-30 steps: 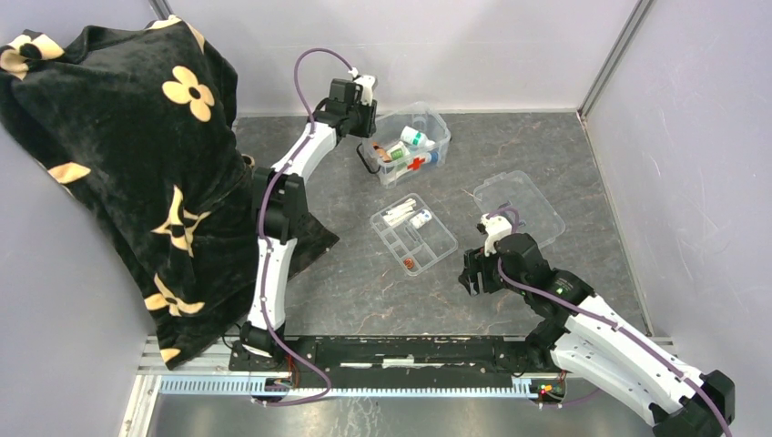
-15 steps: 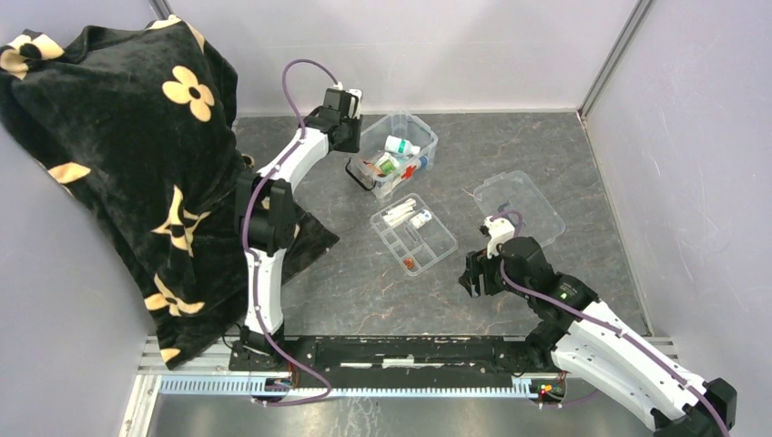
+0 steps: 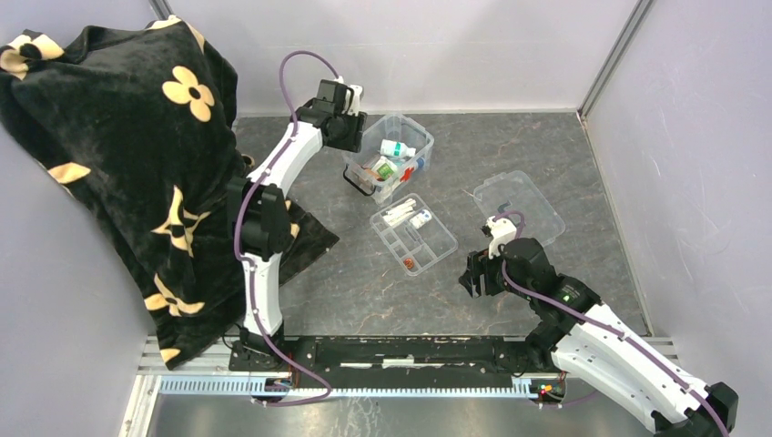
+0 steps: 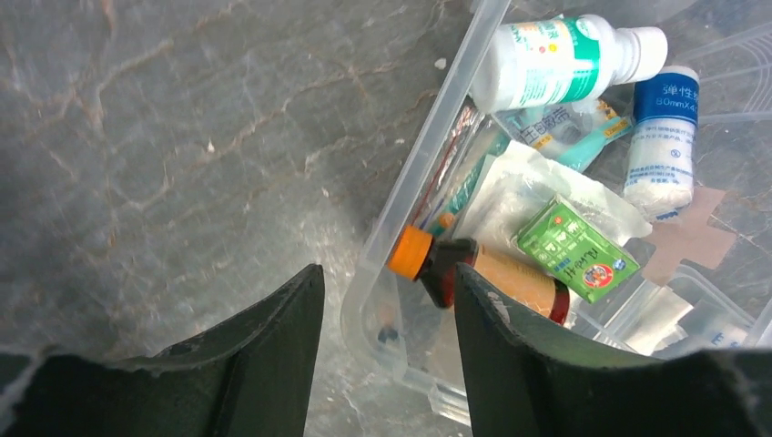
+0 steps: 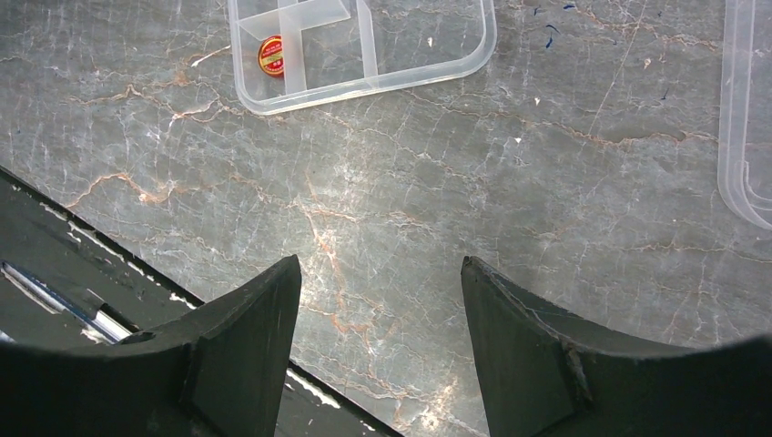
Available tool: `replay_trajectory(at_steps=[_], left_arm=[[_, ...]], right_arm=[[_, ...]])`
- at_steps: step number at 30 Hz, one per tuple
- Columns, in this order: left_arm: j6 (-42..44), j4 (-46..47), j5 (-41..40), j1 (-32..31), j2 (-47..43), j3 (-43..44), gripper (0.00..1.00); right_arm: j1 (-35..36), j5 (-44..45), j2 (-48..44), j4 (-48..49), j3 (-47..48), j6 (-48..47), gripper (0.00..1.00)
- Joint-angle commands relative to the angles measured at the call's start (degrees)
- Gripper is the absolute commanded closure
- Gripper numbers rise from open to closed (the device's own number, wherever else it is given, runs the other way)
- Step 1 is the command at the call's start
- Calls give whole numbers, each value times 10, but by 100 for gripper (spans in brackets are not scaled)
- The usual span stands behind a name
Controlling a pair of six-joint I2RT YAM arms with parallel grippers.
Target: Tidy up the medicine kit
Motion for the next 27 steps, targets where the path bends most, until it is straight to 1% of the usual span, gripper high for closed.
replay_trajectory(at_steps=[1,7,11,14,16,20,24,27], left_arm=[[106,-11,45,0,37,50,40],[122,-10,43,0,80,87,44],[114,-10,45,0,96,109,52],[102,-5,43,0,91,106,58],[91,-3,37,0,84,100,62],[60,-3,15,0,63,73,73],[27,-2,19,-1,32,27,80],[-12,4,-3,-1,3,-16,86]], right_arm=[[-1,2,-4,5,-2,7,28],[-1,1,-5,0,-2,8,28],[-1,1,-8,-2,-3,9,28],[-1,1,-7,-3,-4,9,28],[-2,1,-6,-2,-4,10,28],[-1,1,-5,3,-6,12,28],[-1,1,-5,3,-6,13,28],[-1,1,-8,-1,-6,11,28]])
